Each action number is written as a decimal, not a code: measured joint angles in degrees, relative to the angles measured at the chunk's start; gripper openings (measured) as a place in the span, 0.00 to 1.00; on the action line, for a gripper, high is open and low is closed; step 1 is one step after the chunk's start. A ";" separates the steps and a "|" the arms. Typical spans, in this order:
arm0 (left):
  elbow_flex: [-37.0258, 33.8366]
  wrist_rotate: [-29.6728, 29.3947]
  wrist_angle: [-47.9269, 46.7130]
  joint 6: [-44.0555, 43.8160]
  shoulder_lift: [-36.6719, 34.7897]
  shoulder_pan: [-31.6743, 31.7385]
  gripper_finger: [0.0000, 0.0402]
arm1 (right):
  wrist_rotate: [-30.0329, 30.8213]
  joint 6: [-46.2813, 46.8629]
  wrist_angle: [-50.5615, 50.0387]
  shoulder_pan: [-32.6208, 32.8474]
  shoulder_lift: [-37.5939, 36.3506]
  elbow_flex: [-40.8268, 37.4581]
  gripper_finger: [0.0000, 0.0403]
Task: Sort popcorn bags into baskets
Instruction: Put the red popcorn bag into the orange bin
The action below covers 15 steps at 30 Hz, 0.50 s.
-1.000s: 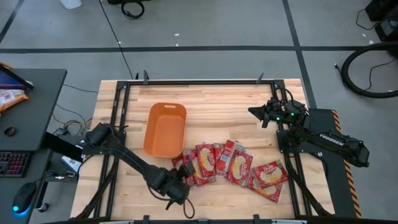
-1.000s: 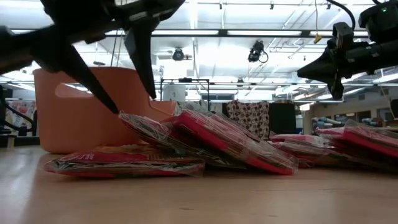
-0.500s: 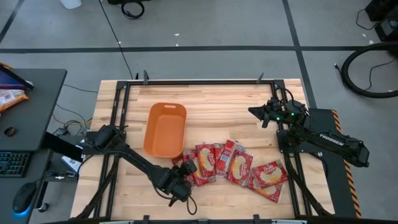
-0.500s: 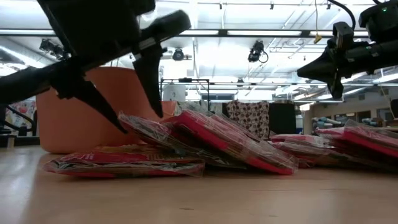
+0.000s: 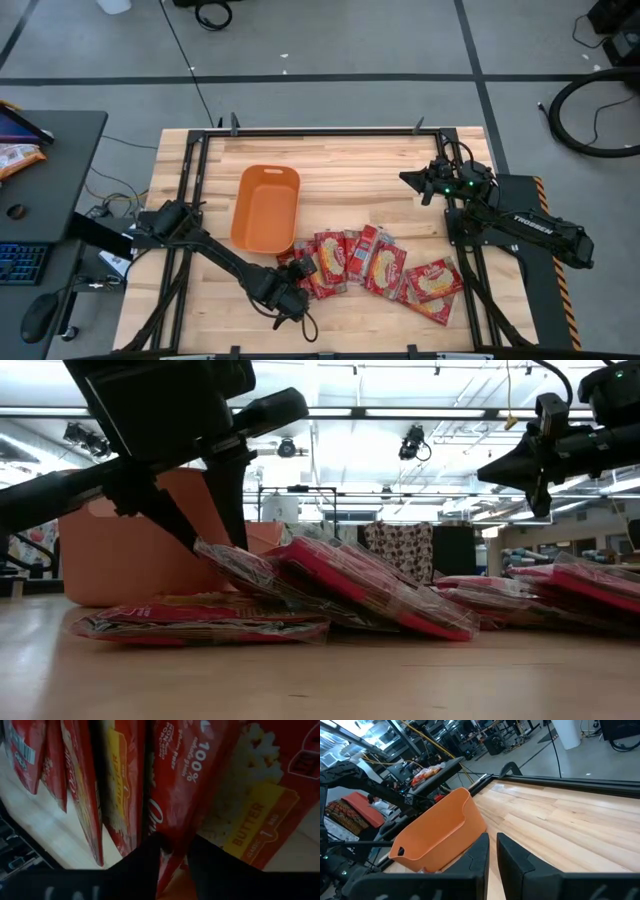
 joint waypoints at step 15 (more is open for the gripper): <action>3.41 0.85 -2.35 1.72 -3.68 0.07 0.02 | 0.01 0.00 0.03 0.00 0.00 0.00 0.10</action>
